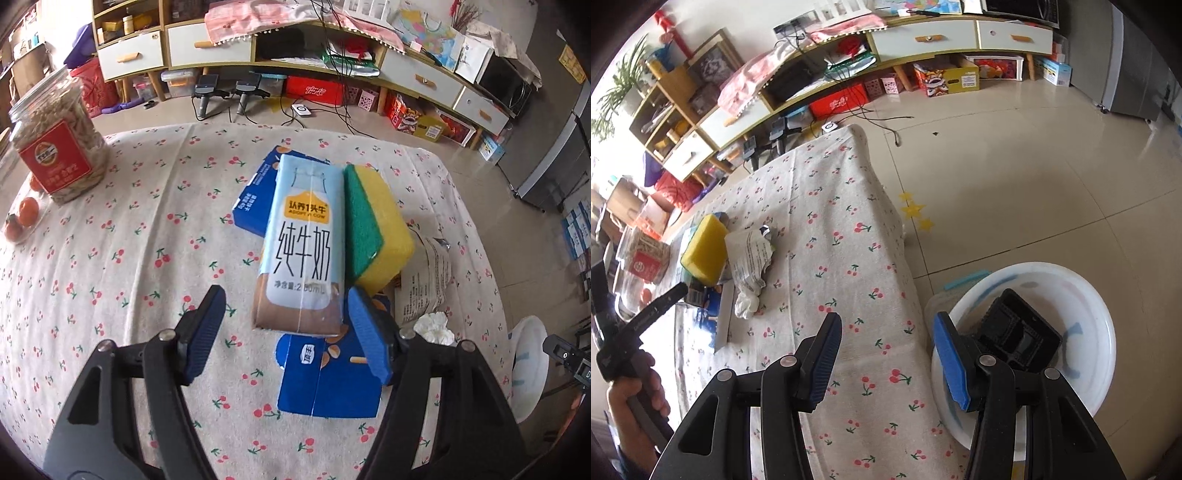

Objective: Collect trash
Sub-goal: 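Grasp the milk carton with the left tool while the right tool grasps the white tissue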

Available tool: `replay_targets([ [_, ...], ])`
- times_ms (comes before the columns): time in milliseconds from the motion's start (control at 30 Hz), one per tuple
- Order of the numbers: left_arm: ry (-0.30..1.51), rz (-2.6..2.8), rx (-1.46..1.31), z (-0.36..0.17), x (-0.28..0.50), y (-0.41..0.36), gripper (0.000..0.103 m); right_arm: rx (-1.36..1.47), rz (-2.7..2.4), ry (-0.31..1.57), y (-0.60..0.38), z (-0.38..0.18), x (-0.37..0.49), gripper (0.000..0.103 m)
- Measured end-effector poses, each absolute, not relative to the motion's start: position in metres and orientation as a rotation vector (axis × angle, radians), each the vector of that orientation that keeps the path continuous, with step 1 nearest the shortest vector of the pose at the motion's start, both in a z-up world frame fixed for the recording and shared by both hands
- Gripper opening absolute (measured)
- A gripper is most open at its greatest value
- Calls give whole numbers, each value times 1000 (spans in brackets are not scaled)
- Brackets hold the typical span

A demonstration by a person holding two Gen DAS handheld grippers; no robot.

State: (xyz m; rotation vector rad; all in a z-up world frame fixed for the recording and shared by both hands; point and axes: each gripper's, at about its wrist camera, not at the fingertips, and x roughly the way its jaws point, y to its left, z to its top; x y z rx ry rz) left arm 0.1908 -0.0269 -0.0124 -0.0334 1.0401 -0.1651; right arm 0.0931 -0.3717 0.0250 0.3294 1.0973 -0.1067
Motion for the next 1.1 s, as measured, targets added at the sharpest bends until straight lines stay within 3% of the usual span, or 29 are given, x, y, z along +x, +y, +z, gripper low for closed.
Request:
replay_targets([
  [200, 1039, -163, 18, -15, 199, -30, 69, 254, -66, 1125, -343, 18, 107, 53],
  [233, 1041, -172, 13, -16, 199, -28, 67, 243, -54, 1128, -338, 16, 109, 53],
  [267, 1041, -184, 5, -16, 198, -26, 56, 229, -45, 1130, -333, 15, 112, 53],
  [1100, 929, -187, -309, 16, 121, 57, 54, 125, 162, 1085, -217, -34, 166, 52],
])
